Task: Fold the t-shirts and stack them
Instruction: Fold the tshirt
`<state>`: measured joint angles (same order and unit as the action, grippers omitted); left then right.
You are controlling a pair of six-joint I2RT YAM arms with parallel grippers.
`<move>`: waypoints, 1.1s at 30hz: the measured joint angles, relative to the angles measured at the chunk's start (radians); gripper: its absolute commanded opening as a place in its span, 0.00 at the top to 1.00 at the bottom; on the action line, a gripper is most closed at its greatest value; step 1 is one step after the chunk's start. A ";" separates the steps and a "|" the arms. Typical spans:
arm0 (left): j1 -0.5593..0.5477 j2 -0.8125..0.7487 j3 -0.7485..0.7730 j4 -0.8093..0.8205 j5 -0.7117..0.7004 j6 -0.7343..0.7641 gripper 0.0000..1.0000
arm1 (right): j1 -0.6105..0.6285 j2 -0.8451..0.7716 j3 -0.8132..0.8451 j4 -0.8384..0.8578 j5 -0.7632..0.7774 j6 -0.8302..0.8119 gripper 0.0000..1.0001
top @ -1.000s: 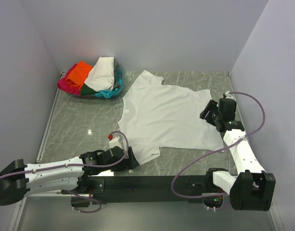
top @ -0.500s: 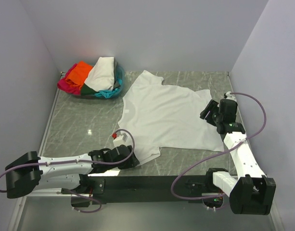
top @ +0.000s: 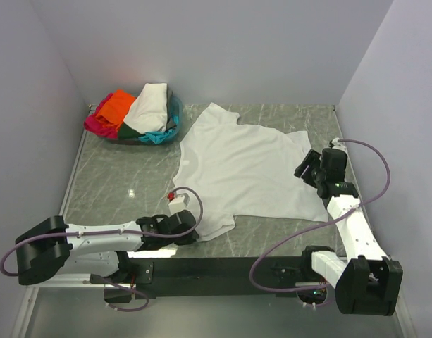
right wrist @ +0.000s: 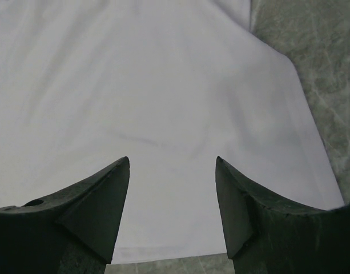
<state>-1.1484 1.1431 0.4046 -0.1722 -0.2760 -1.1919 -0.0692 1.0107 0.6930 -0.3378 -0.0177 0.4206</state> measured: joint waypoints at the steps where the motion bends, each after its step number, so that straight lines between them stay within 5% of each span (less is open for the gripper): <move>1: 0.007 0.001 0.011 -0.009 -0.004 0.008 0.99 | -0.002 -0.001 -0.003 0.000 0.014 0.003 0.30; 15: 0.310 -0.055 0.130 0.027 0.101 0.254 0.99 | -0.121 -0.045 -0.118 0.000 0.049 0.034 0.25; 25: 0.455 0.103 0.247 0.055 0.201 0.406 1.00 | -0.121 -0.037 -0.131 -0.002 0.055 0.061 0.24; 33: 0.602 0.248 0.382 0.105 0.288 0.512 0.99 | -0.121 0.129 -0.131 -0.010 0.033 0.080 0.29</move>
<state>-0.5468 1.3911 0.7864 -0.0677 0.0124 -0.6796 -0.1905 1.1393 0.5621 -0.3473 0.0151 0.5011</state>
